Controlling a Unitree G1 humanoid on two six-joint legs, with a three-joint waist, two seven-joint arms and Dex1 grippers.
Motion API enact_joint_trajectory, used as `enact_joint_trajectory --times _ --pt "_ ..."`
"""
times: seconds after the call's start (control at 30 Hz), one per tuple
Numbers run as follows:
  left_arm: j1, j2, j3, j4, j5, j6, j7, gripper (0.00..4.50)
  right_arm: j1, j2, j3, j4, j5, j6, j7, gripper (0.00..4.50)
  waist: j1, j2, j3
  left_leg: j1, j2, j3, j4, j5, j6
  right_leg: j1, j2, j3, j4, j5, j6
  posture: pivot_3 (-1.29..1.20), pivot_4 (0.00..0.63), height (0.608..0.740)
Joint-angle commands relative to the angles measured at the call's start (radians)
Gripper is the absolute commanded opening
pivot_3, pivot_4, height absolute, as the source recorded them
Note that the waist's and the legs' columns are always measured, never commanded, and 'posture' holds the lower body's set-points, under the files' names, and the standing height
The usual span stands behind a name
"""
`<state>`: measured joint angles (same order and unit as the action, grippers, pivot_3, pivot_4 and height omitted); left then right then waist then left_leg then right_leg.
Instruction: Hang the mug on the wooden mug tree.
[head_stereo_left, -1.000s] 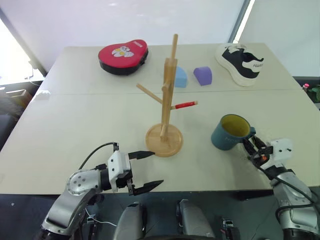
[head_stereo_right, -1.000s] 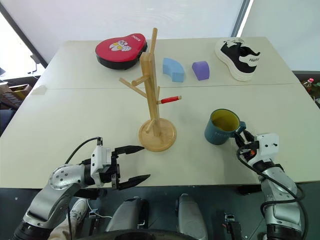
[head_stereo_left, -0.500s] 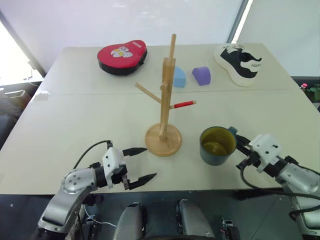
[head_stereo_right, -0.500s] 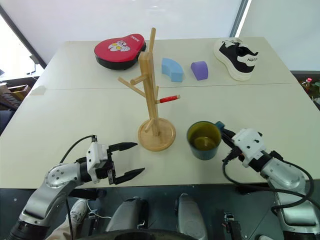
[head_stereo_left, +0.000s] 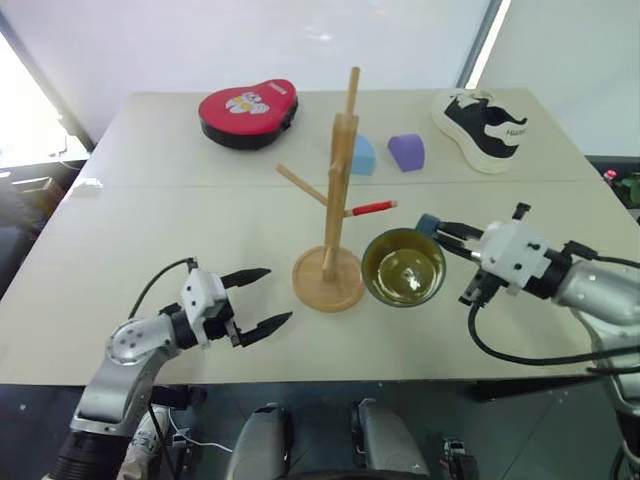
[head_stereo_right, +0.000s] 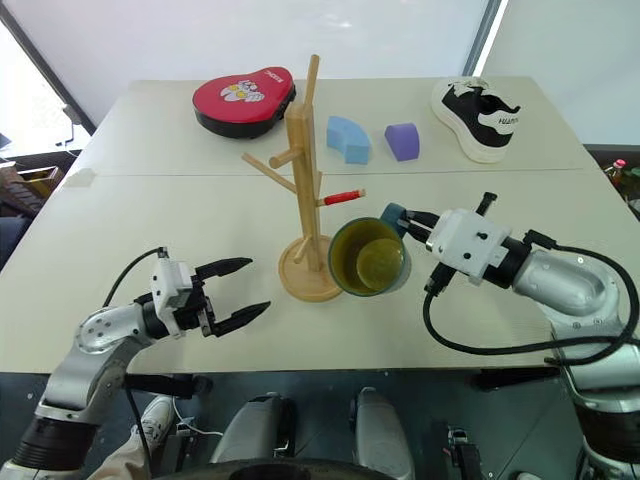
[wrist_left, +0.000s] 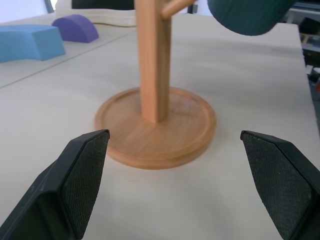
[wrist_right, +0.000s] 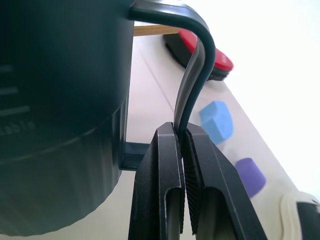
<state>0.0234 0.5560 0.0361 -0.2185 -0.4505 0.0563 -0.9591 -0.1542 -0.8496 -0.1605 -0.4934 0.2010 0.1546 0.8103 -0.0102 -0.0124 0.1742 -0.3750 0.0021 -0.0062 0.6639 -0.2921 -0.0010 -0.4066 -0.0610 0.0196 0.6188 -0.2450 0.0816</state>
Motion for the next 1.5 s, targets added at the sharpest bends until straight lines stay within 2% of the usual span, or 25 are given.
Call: enact_joint_trajectory --times 0.03,0.57,0.83,1.27,1.37,1.47,1.5 --pt "-0.007 0.012 0.052 -0.02 -0.037 -0.011 -0.012 4.5 -0.073 -0.011 -0.002 0.026 0.021 -0.035 0.028 0.08 -0.001 0.0 0.0 0.0 0.0 0.0 0.0 0.0 0.0 0.0 0.0 0.0 0.0 0.0 0.0 0.0 0.15 0.735" --pt "-0.047 0.037 0.112 -0.104 -0.165 0.101 -0.001 4.5 -0.312 -0.001 0.111 0.202 0.005 -0.113 0.161 0.08 -0.002 0.0 0.0 0.0 0.0 0.0 0.0 0.0 0.0 0.0 -0.002 0.001 0.0 0.0 0.0 0.0 0.15 0.735" --pt "-0.05 0.051 0.131 -0.156 -0.176 0.137 0.015 4.5 -0.417 0.011 0.176 0.294 -0.011 -0.164 0.214 0.08 -0.001 0.0 0.0 0.0 0.0 0.0 -0.001 0.0 0.0 -0.001 -0.002 0.001 0.0 0.0 0.0 0.0 0.15 0.735" --pt "-0.065 0.047 0.126 -0.252 -0.214 0.197 0.067 4.5 -0.459 0.044 0.219 0.353 -0.029 -0.169 0.233 0.08 -0.001 0.0 0.0 0.0 -0.001 0.0 -0.001 0.0 0.0 -0.001 -0.003 0.002 0.0 0.0 0.0 0.0 0.15 0.735" --pt "-0.069 0.044 0.123 -0.256 -0.212 0.2 0.069 4.5 -0.471 0.054 0.212 0.352 -0.028 -0.171 0.227 0.95 -0.001 0.0 0.0 0.0 -0.001 0.0 -0.001 0.0 0.0 -0.001 -0.003 0.002 0.0 0.0 0.0 0.0 0.15 0.735" --pt "-0.074 0.041 0.116 -0.252 -0.208 0.199 0.068 4.5 -0.47 0.044 0.2 0.34 -0.035 -0.179 0.221 2.45 -0.001 0.0 0.0 0.0 -0.001 0.0 -0.001 0.0 0.0 -0.001 -0.003 0.002 0.0 0.0 0.0 0.0 0.15 0.735" --pt "-0.076 0.04 0.113 -0.249 -0.207 0.197 0.066 4.5 -0.467 0.037 0.192 0.333 -0.036 -0.178 0.219 2.45 -0.001 0.0 0.0 0.0 -0.001 0.0 -0.001 0.0 0.0 -0.001 -0.003 0.002 0.0 0.0 -0.001 0.0 0.15 0.735"
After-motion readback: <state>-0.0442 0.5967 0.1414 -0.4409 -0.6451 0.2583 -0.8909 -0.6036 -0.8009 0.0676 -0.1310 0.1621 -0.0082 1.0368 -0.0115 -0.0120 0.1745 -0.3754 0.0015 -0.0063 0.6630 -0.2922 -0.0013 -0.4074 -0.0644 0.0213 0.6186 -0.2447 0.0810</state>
